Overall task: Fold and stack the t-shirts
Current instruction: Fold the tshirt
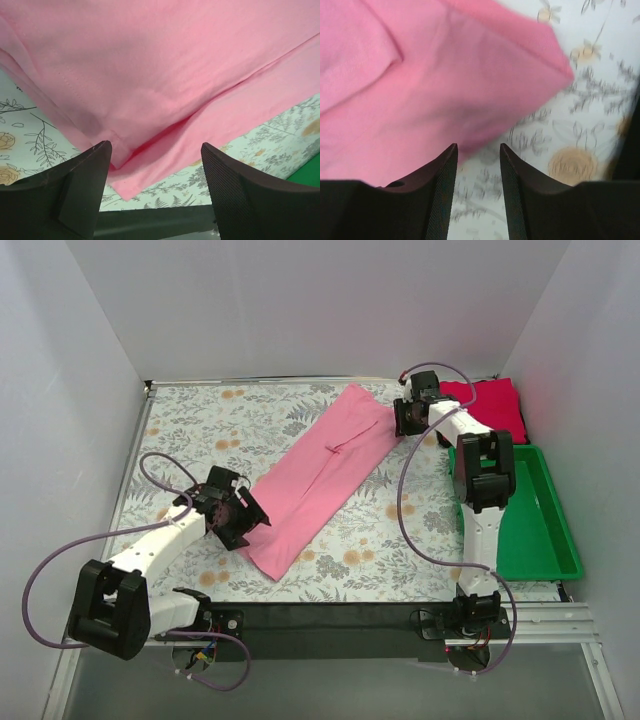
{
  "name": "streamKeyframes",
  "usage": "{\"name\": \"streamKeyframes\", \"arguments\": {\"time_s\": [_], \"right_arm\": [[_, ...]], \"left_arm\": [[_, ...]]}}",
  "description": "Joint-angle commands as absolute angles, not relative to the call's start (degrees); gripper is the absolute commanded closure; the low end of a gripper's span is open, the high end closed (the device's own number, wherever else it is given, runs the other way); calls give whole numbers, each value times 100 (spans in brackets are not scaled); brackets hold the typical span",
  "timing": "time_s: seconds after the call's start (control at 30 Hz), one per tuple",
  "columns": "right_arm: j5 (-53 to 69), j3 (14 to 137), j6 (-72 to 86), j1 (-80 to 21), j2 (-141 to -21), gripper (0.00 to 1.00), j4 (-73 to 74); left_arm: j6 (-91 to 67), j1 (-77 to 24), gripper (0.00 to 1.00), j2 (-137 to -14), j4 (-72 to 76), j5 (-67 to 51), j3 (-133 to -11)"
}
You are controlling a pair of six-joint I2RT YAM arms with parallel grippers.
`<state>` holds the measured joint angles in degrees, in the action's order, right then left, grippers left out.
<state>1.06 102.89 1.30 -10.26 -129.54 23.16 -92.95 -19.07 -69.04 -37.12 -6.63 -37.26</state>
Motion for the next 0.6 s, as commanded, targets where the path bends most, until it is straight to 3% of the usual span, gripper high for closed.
{"name": "streamKeyframes", "arguments": {"time_s": [0.0, 0.17, 0.27, 0.57], "right_arm": [[351, 9705, 438, -1107, -11902, 60, 2198], [773, 8108, 1449, -1405, -10857, 61, 1629], [861, 7665, 2080, -1608, -10574, 64, 1284], [800, 7102, 3445, -1784, -11020, 66, 115]], "left_arm": [[-9247, -1881, 32, -6837, -4306, -151, -4558], [-8052, -1881, 32, -7364, -4193, 343, -5097], [-7456, -1881, 38, -7540, -3842, 395, -5124], [-7057, -1881, 45, -8217, -3182, 203, -4844]]}}
